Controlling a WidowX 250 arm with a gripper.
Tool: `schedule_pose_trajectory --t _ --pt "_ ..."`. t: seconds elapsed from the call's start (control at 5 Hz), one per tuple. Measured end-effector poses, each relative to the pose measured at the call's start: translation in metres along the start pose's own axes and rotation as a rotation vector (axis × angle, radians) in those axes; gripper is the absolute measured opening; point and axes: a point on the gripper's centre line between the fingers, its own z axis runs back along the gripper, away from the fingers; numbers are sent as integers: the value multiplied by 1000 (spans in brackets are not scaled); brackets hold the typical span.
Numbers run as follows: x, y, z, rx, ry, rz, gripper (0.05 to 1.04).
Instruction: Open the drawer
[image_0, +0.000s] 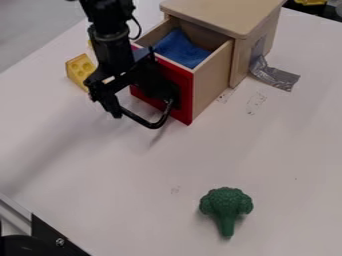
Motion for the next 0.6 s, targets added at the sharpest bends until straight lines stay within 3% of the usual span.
schedule_pose_trajectory --t 0.2,0.6 --pt "-1 -8 27 -5 -12 -63 999" --pt "-14 -15 41 105 -49 -465 999"
